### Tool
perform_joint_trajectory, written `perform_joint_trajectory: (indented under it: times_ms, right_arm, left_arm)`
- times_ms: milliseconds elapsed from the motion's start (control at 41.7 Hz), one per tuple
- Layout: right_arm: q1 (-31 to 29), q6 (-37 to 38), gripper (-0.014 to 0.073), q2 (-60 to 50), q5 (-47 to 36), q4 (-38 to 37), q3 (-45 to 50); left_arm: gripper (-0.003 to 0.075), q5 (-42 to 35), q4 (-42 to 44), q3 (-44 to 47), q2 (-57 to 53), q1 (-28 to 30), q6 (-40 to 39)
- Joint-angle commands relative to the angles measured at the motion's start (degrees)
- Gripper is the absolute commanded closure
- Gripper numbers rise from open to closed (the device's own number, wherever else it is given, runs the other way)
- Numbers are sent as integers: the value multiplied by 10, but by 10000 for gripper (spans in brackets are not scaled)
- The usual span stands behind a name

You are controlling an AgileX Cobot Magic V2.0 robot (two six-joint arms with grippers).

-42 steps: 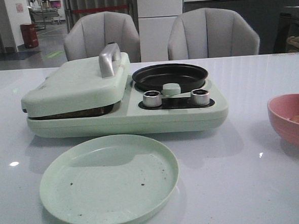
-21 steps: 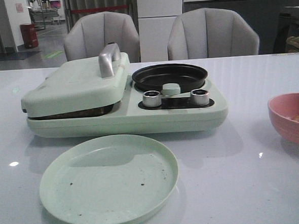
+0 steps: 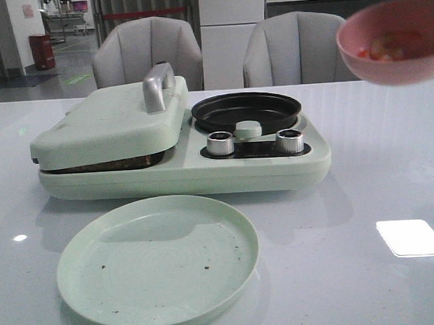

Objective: Make breakfast with bread and shrimp
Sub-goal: 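Lift the pink bowl over the black pan and tip the shrimp in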

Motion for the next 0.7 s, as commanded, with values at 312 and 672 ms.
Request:
perform_joint_trajectory:
  times_ms: [312, 672]
  right_arm:
    - [223, 233, 540, 31, 2, -483, -186]
    - [326, 386, 540, 143, 98, -857, -206]
  left_arm:
    - [619, -46, 0, -17, 0, -3, -4]
    - [619, -46, 0, -17, 0, -3, -4]
